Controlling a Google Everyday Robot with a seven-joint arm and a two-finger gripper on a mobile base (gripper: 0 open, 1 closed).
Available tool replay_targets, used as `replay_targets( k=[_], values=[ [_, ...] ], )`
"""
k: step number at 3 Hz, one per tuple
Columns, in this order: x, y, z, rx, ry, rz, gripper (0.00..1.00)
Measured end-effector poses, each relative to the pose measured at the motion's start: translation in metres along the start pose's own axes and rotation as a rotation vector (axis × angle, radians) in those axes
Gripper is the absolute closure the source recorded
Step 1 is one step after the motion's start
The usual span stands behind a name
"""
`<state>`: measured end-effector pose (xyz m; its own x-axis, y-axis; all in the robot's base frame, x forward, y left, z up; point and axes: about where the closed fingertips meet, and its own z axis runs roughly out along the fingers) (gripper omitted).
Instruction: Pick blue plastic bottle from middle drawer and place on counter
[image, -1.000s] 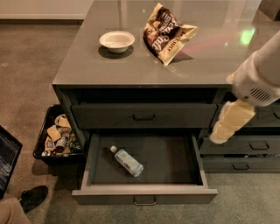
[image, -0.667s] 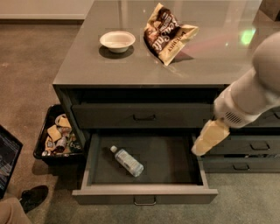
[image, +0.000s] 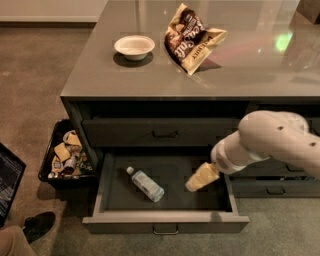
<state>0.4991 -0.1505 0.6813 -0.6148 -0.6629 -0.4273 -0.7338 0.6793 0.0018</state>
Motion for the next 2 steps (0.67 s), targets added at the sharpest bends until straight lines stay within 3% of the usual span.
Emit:
replay_targets(
  k=[1,2],
  values=[
    [-0.027,-0.009,0.070,-0.032,-0.124,0.019,0.00],
    [-0.068,-0.026,0.129,-0.040,-0.229,-0.022,0.00]
  ],
)
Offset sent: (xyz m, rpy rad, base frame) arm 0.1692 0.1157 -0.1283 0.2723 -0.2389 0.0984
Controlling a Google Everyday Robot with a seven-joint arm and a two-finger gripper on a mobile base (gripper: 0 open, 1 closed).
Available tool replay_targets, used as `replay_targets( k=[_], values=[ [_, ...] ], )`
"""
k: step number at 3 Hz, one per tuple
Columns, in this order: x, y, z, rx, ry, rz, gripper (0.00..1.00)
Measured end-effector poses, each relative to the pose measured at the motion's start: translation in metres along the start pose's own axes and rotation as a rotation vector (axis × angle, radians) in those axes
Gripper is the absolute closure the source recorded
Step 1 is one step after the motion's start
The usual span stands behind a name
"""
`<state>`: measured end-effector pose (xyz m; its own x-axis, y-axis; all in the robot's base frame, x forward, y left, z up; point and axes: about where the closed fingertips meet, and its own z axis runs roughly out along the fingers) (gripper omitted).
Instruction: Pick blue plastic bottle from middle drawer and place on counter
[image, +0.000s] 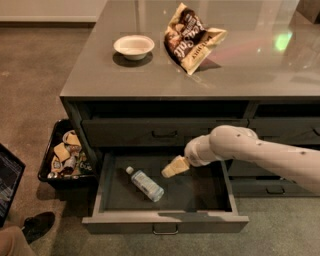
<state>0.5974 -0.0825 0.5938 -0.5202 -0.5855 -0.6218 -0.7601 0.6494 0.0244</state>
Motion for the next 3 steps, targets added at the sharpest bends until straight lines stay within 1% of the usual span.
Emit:
replay_targets(
  k=[1,2,3],
  values=[
    [-0.003,-0.006,0.044,-0.030,-0.010,-0.034,0.00],
    [0.001,-0.002,0.052,-0.047,0.000,-0.047,0.00],
    [0.011,0.009,0.054,-0.065,-0.003,-0.050,0.00]
  ],
)
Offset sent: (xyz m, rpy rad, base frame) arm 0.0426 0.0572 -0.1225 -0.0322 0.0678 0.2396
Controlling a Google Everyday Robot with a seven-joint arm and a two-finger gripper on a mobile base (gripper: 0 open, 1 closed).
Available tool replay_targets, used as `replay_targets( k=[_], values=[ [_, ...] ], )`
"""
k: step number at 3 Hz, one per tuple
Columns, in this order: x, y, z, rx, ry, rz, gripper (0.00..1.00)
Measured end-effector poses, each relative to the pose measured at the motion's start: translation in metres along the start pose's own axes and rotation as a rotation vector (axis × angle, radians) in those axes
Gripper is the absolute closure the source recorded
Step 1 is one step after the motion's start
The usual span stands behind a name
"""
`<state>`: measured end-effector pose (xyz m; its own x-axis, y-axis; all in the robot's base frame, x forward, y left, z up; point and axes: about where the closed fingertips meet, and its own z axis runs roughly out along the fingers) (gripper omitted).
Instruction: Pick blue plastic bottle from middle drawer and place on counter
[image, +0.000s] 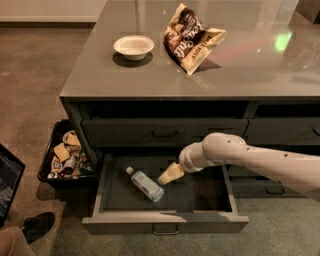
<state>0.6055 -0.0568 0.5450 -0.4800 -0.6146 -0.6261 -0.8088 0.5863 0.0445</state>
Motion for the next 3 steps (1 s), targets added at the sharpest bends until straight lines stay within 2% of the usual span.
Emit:
replay_targets(
  k=[1,3],
  values=[
    [0.015,0.008,0.026,-0.026,-0.013,-0.004,0.00],
    [0.036,0.020,0.103,-0.078,-0.020,-0.004,0.00]
  ],
)
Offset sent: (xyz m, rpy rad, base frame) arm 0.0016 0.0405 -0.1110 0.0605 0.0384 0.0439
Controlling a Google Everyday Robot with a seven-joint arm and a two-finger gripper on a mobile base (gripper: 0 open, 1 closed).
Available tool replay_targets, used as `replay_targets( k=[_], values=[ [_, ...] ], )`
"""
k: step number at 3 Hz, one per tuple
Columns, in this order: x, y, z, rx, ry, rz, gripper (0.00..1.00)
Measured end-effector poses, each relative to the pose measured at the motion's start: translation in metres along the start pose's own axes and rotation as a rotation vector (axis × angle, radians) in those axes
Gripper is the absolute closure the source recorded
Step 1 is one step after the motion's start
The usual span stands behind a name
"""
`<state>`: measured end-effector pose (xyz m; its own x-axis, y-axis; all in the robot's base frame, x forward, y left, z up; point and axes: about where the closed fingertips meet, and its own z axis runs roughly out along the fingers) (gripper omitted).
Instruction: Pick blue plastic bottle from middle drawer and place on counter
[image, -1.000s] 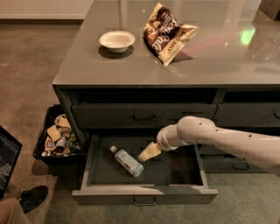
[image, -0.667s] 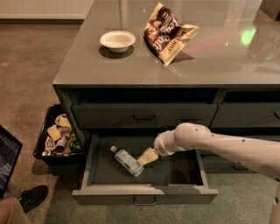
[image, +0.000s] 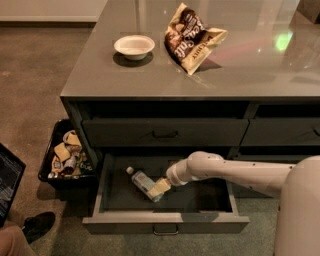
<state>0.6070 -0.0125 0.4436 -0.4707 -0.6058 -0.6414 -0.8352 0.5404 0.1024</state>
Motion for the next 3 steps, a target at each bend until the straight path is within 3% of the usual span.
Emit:
replay_targets(
  k=[2,3],
  values=[
    [0.014,0.036,0.052,-0.057,0.003,-0.015,0.00],
    [0.011,0.047,0.071,-0.060,0.000,-0.024,0.00]
  ],
)
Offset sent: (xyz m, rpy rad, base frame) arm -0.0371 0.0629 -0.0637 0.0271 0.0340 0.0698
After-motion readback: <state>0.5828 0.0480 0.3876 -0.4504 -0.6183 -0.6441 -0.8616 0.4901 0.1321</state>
